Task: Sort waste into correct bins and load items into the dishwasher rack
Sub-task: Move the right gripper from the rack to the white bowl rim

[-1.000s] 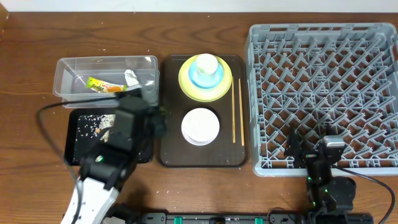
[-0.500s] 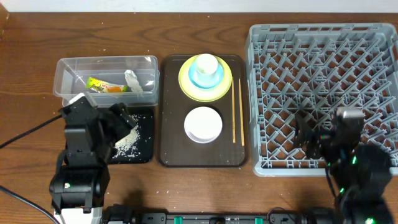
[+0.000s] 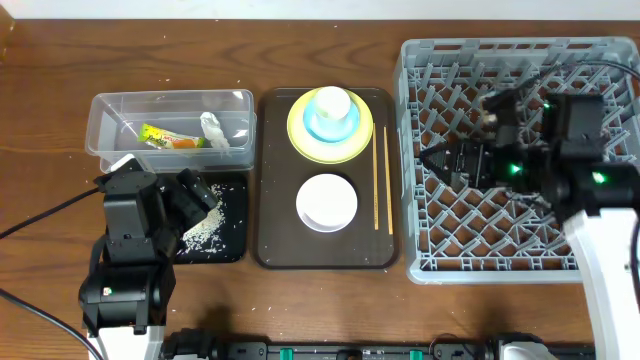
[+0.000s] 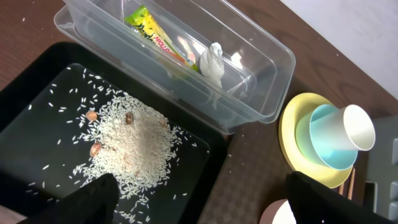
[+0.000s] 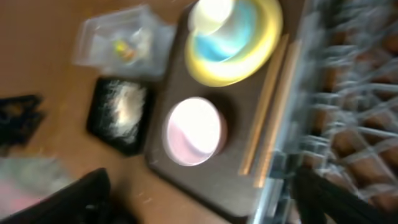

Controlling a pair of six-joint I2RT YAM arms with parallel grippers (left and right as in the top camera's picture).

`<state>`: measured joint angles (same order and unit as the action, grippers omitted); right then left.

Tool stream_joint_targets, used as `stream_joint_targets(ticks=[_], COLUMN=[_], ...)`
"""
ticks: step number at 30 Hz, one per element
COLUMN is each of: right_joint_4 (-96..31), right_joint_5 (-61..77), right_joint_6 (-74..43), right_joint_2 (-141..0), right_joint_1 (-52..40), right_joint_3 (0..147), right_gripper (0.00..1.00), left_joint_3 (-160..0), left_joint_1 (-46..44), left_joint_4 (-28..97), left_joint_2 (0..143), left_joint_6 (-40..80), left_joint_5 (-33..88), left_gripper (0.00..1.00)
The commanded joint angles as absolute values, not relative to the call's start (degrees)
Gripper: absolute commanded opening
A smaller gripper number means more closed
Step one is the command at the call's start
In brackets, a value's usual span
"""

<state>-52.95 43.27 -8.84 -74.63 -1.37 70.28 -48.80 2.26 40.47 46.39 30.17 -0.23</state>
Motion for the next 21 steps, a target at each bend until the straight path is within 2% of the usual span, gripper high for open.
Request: stream_joint_targets(ticks=[1, 3, 6, 8, 12, 14, 16, 21], right_joint_4=[-52.69, -52.27, -50.98, -49.95, -48.16, -47.42, -46.33, -43.11], right_joint_5=[51.72, 46.87, 37.80, 30.59, 17.89, 14.70, 13.28, 13.28], right_joint_6=[-10.41, -10.46, -10.74, -10.76, -10.74, -10.74, -11.00, -11.81], right_joint_2=[-77.84, -79.15, -79.92, -80.05, -80.07, -80.20, -80.58, -82.87], right_joint_1=[-3.92, -7.68, -14.90, -20.40, -30.83, -34.65, -38.63, -45.65], right_joint_3=[71.22, 71.22, 71.22, 71.22, 71.22, 71.22, 71.20, 71.18], right_gripper=[0.68, 0.54, 0.45, 0.34, 0.33, 0.29, 0.25, 0.25], left_joint_3=[-49.82, -49.82, -49.82, -49.82, -49.82, -49.82, -49.82, -49.82], left_joint_1=[2.68, 2.68, 2.68, 2.66, 2.66, 2.68, 2.68, 2.68], left_joint_4=[40.49, 40.49, 40.49, 40.49, 40.49, 40.49, 40.49, 40.49], left_joint_2=[46.41, 46.41, 46.41, 46.41, 46.41, 46.41, 46.41, 46.41], left_joint_6=[30.09, 30.09, 30.06, 30.06, 30.06, 30.06, 30.06, 30.06], left_joint_5=[-0.71, -0.69, -0.71, -0.71, -0.71, -0.71, -0.71, -0.71], left_gripper=[0.90, 0.90, 0.91, 0.91, 0.92, 0.93, 0.96, 0.96])
